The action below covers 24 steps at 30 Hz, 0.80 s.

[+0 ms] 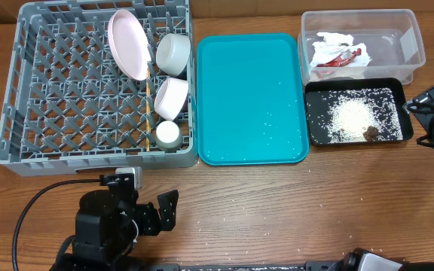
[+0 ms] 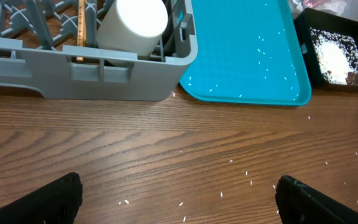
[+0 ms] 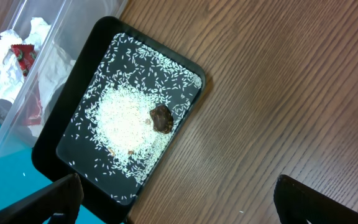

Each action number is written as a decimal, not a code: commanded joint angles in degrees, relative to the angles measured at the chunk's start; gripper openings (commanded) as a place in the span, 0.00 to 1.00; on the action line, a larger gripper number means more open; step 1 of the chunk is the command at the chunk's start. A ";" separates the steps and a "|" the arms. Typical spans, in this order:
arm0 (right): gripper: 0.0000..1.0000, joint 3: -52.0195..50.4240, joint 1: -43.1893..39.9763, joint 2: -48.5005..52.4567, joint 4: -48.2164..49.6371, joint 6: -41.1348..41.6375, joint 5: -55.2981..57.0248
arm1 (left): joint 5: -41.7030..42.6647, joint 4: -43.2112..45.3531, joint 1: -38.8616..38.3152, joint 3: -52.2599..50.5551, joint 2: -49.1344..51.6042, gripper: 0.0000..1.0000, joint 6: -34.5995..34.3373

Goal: Sort waste into correct bins and load items into the dishwasher

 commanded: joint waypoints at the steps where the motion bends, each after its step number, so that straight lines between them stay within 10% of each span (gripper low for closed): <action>1: 1.00 0.72 -0.22 -0.13 0.26 0.26 0.59 | -0.79 1.11 0.09 -0.48 -0.07 1.00 -0.44; 11: 1.00 0.72 -0.22 -0.13 0.26 0.26 0.61 | -1.09 16.31 6.27 -6.43 -8.00 1.00 21.46; 24: 1.00 0.72 -0.22 -0.13 0.26 0.26 0.59 | -1.33 47.65 14.53 -28.35 -25.09 1.00 22.71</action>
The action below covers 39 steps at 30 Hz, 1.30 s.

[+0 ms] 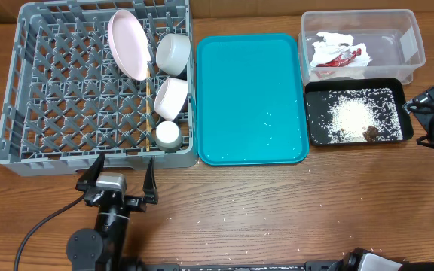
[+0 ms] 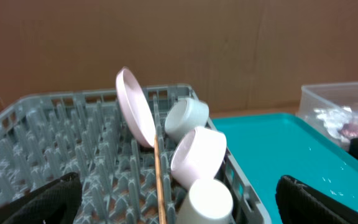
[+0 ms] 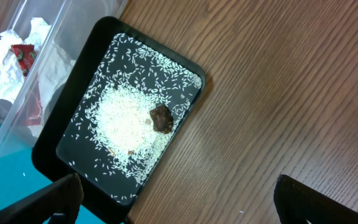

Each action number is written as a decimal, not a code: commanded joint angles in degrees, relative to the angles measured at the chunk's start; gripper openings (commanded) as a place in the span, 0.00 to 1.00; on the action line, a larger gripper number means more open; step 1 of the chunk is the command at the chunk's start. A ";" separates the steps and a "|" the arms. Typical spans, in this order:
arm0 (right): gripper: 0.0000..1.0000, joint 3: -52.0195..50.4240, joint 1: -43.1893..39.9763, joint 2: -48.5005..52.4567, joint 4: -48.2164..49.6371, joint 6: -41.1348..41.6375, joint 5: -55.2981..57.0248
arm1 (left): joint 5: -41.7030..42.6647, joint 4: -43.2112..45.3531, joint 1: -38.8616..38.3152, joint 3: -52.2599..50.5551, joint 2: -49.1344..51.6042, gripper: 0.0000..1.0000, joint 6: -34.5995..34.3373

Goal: Sort waste into correct bins and load items into the dishwasher

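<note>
The grey dish rack (image 1: pixel 96 161) holds a pink plate (image 1: pixel 126 44), two white bowls (image 1: pixel 173 54) (image 1: pixel 171 98), a white cup (image 1: pixel 167 134) and a wooden chopstick (image 1: pixel 148 113). My left gripper (image 1: pixel 119 179) stands open just in front of the rack's front wall, facing it, with nothing between its fingers. In the left wrist view the cup (image 2: pixel 209 200) lies right ahead. My right gripper (image 1: pixel 423 120) is open and empty to the right of the black tray (image 1: pixel 313 135) of rice, which also holds a brown lump (image 3: pixel 161 118).
A teal tray (image 1: pixel 251 90) with a few rice grains lies between the rack and the bins. A clear bin (image 1: pixel 413 45) behind the black tray holds crumpled paper (image 1: pixel 330 47) and a red wrapper (image 1: pixel 345 59). Rice grains are scattered on the wooden table (image 1: pixel 277 203).
My left gripper was lower at the front left, pointing right over bare table. Now it is up at the rack's front wall, levelled and facing over the rack. The right arm has not moved.
</note>
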 commanded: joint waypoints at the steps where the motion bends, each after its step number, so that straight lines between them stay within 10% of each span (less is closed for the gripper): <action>1: 1.00 0.72 -0.24 -0.13 0.24 0.26 0.61 | -0.37 3.82 0.59 -4.37 -2.38 1.00 1.53; 12: 1.00 0.72 -0.24 -0.13 0.24 0.26 0.61 | -3.02 15.91 0.70 -11.28 -2.64 1.00 1.57; 39: 1.00 0.72 -0.24 -0.13 0.24 0.26 0.61 | -5.38 9.75 0.74 -15.37 -2.67 1.00 1.07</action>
